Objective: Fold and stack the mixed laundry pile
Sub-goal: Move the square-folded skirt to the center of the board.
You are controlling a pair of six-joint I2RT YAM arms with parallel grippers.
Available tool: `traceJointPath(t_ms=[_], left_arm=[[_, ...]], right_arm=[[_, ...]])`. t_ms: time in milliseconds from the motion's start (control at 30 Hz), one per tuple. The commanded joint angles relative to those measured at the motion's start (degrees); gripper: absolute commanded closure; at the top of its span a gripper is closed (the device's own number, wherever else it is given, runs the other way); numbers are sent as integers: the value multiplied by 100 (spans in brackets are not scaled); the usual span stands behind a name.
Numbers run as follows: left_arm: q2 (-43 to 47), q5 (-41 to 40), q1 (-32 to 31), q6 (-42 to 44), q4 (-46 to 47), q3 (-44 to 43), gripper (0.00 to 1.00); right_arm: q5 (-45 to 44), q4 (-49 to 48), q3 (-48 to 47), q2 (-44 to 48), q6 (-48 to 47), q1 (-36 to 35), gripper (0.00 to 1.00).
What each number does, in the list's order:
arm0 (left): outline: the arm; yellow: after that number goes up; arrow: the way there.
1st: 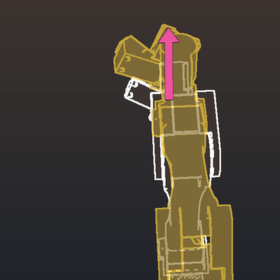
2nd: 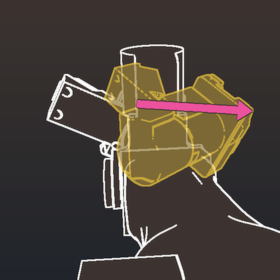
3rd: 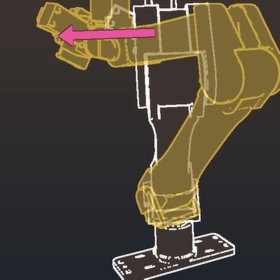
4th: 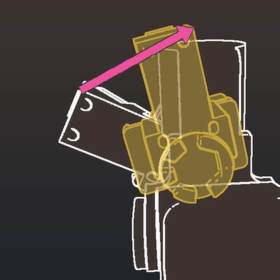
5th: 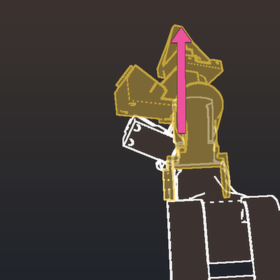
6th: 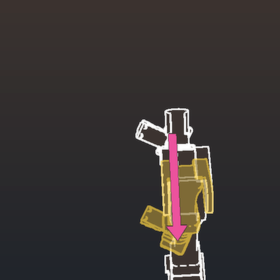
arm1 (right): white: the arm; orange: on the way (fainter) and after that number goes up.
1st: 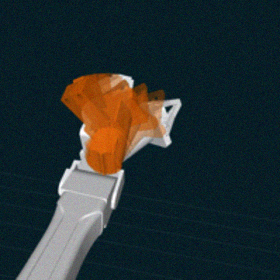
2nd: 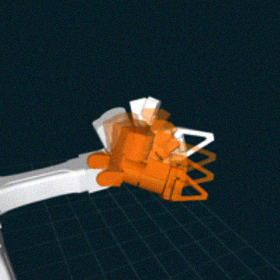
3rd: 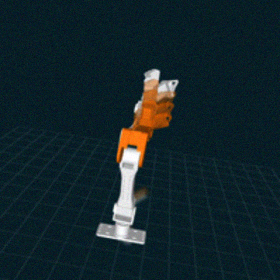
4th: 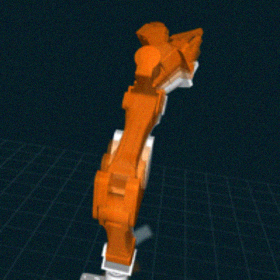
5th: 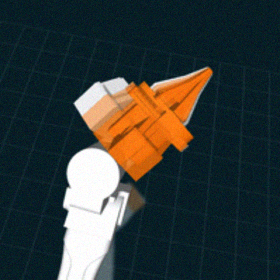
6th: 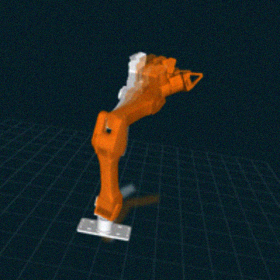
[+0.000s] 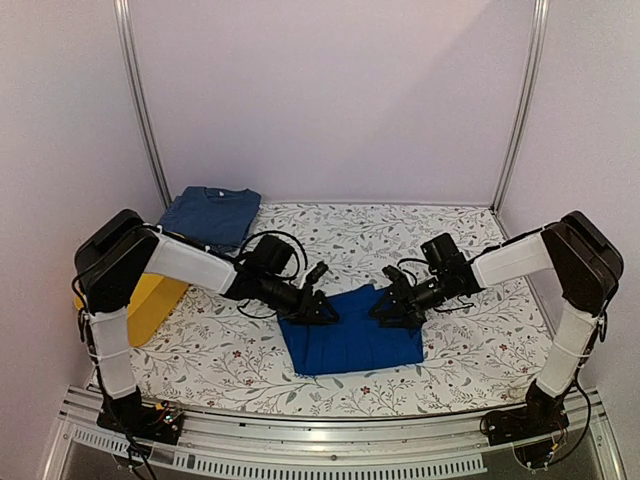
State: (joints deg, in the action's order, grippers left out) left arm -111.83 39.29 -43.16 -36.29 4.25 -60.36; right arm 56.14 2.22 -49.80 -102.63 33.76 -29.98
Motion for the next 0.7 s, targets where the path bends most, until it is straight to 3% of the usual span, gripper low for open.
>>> traceJointPath(t_ms=[0,200,333,400,533,667], left_arm=[[-654,-123,468,140,-91,-587,50],[-1032,-307,905,483,-743,-1460,49],[-297,-537,1045,406,-855,-1353,28],[421,-720,1051,88,-785,-803,17],[1655,-1086,1055,-723,-521,519,3],[2367,-1390,1062,-1424,-78,1644,0]], right_arm=[[-275,-417,-464,-860,-41,356,46],[-390,414,-1497,-1510,-556,697,47],[-328,914,-1981,-1280,-849,532,47],[-534,1253,-2101,-978,-1002,426,46],[-990,1640,-1956,-275,-1156,381,46],[-1522,2064,-1717,75,-1177,449,44]])
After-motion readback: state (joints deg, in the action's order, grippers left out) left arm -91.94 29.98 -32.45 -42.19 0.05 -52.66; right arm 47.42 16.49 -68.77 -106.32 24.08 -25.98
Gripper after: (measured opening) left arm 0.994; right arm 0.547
